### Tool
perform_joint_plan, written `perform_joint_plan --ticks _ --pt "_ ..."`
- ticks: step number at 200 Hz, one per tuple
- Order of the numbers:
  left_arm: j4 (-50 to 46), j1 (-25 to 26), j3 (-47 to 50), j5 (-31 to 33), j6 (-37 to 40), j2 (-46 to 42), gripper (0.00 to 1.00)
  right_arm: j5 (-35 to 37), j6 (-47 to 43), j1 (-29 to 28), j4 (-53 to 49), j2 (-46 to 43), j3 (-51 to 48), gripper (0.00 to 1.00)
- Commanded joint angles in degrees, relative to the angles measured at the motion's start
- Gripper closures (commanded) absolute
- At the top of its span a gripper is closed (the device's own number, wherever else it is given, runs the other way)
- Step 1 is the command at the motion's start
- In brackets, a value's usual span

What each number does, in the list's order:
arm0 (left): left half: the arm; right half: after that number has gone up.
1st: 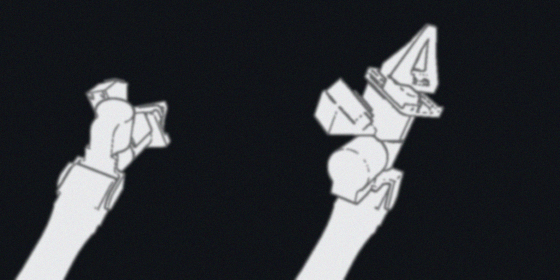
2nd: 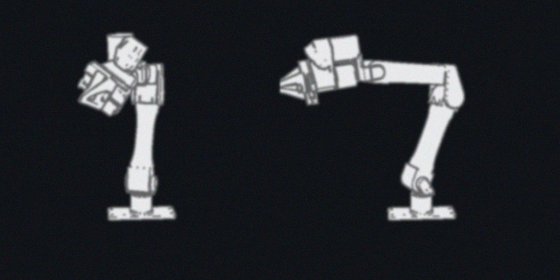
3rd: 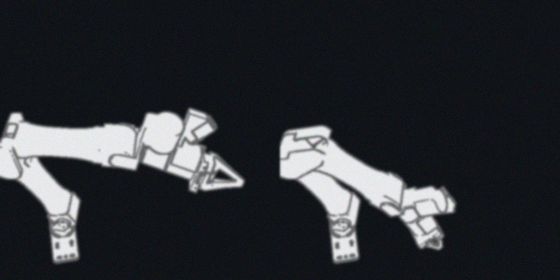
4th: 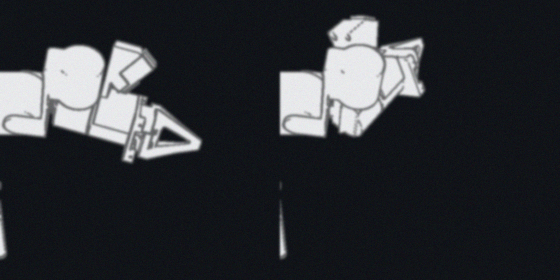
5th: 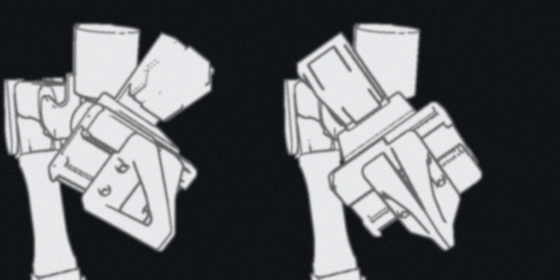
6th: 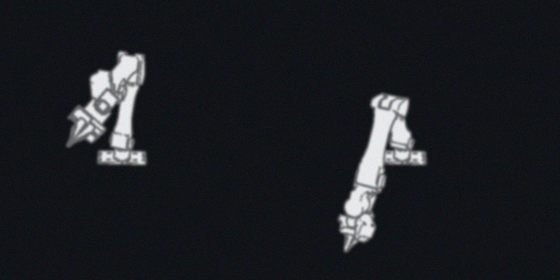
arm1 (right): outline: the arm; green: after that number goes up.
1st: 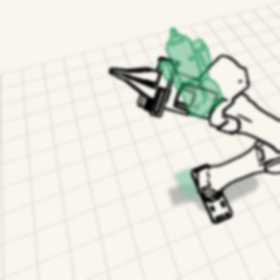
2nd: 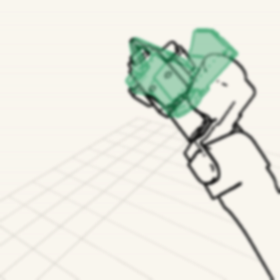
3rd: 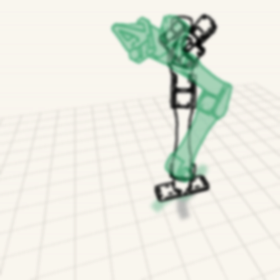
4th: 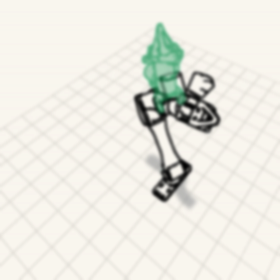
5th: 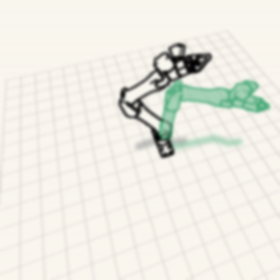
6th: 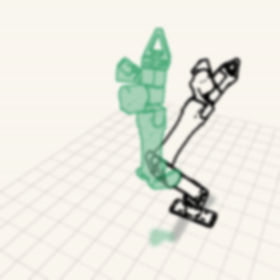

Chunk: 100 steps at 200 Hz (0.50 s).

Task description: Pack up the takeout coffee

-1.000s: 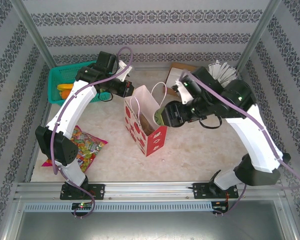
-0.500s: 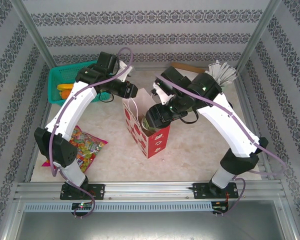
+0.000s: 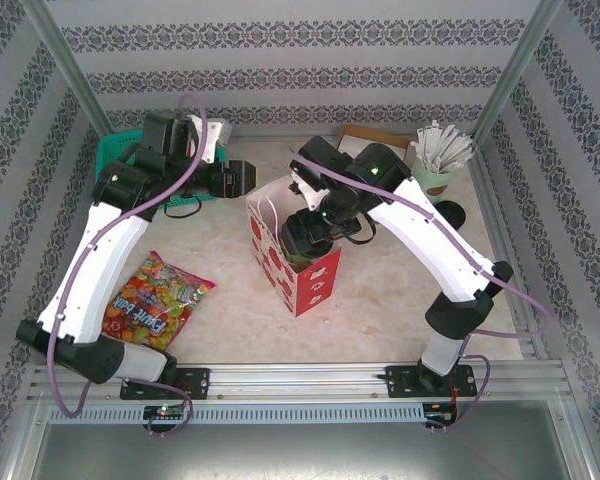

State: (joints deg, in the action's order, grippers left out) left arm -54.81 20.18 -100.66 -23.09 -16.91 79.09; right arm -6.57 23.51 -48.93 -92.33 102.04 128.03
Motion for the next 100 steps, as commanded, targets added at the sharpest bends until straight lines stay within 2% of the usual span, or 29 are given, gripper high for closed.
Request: perform_joint_plan --ticks 1,53,100 --pt "1.6 2.6 2.9 -2.6 -8.7 -1.3 0.29 1.6 -1.3 -0.9 -2.4 1.3 2.2 0.29" --pt "-0.1 7.7 2.2 -0.8 -10.1 -0.9 0.28 2.6 -1.0 -1.0 -3.6 1.8 3.0 0.29" --pt "-0.6 8.3 2.4 -5.3 -9.1 -1.4 0.28 4.1 0.0 -1.4 -4.0 2.3 2.9 0.28"
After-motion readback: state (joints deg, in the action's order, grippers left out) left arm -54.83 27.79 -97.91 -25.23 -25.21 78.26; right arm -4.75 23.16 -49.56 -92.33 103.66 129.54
